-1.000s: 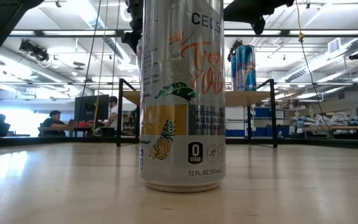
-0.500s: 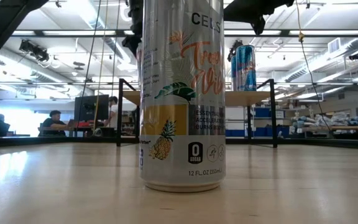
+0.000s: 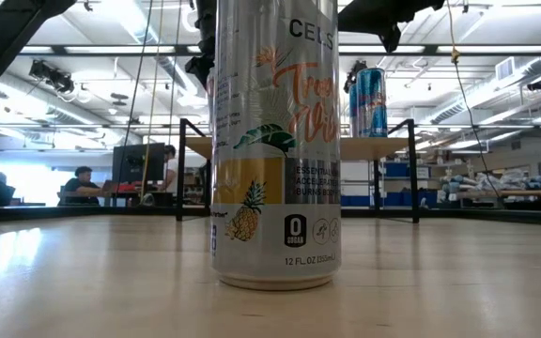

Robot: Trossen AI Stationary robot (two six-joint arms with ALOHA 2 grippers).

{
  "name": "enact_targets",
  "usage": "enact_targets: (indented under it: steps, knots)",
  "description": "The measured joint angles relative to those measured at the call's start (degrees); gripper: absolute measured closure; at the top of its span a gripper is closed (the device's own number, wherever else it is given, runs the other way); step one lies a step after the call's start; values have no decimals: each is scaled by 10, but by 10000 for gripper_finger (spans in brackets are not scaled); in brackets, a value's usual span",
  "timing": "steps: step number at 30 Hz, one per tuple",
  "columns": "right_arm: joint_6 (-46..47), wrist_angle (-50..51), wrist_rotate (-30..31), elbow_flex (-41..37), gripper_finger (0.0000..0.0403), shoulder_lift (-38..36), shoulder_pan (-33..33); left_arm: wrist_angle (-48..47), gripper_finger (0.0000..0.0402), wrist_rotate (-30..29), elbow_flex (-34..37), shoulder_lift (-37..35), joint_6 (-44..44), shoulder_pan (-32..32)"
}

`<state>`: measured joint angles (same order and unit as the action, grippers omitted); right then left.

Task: Place canned beverage on shelf
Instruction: Put the red soda can aligned with the other red soda can on the shelf

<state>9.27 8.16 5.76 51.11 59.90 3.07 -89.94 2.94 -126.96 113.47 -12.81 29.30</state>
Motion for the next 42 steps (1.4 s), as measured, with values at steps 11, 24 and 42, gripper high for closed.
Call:
enact_targets:
  steps: [11, 24, 42]
  knots:
    - [0, 0, 0, 0, 316, 0, 0, 0, 48, 0, 0, 0, 30, 0]
    - [0, 0, 0, 0, 316, 0, 0, 0, 8, 0, -4, -1, 30, 5]
    - [-4, -12, 1, 0, 316, 0, 0, 0, 8, 0, -77, -28, 37, 12]
